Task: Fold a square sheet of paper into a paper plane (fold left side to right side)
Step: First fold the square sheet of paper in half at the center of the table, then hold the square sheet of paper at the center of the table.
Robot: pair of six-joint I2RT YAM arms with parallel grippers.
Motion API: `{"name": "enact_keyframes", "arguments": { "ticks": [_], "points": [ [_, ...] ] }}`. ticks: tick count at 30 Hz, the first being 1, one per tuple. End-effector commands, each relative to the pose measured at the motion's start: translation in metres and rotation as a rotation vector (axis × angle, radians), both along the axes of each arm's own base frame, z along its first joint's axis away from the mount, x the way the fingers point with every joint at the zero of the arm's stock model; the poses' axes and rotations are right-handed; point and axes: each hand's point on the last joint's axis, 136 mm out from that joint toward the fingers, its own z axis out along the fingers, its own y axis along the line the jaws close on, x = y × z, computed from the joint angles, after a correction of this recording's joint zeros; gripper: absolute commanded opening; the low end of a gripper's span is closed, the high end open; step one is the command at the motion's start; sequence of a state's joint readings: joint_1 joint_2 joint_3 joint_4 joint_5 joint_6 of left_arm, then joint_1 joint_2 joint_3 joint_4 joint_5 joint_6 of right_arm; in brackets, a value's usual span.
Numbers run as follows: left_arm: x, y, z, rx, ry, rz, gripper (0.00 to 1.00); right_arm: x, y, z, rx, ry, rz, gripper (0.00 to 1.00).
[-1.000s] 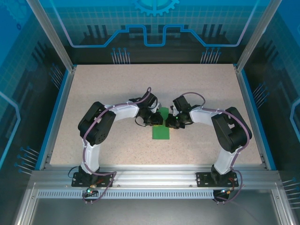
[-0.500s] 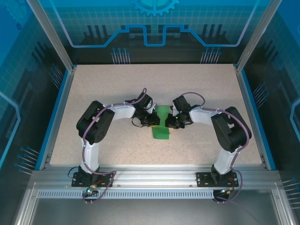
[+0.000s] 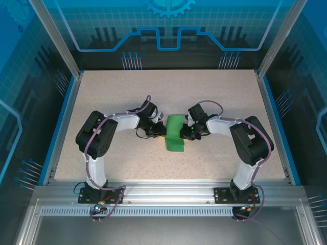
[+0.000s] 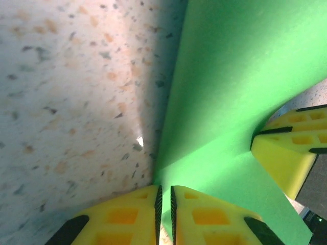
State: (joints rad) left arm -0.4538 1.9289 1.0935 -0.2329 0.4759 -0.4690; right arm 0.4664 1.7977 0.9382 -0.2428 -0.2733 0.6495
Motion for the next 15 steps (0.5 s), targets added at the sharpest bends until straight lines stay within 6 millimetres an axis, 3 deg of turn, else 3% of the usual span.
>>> {"name": "enact_keyframes", "arguments": {
  "ticks": [1, 7, 15],
  "points": [
    [0.002, -0.003, 0.024, -0.044, -0.066, -0.018, 0.16, -0.049, -0.032, -0.048, -0.185, 0.185, 0.015, 0.14],
    [-0.003, -0.036, 0.038, -0.106, -0.101, -0.093, 0.16, -0.048, -0.031, -0.048, -0.181, 0.184, 0.016, 0.14],
    [-0.001, -0.052, 0.008, -0.073, -0.037, -0.102, 0.17, -0.049, -0.028, -0.047, -0.179, 0.182, 0.023, 0.14]
  ]
}}
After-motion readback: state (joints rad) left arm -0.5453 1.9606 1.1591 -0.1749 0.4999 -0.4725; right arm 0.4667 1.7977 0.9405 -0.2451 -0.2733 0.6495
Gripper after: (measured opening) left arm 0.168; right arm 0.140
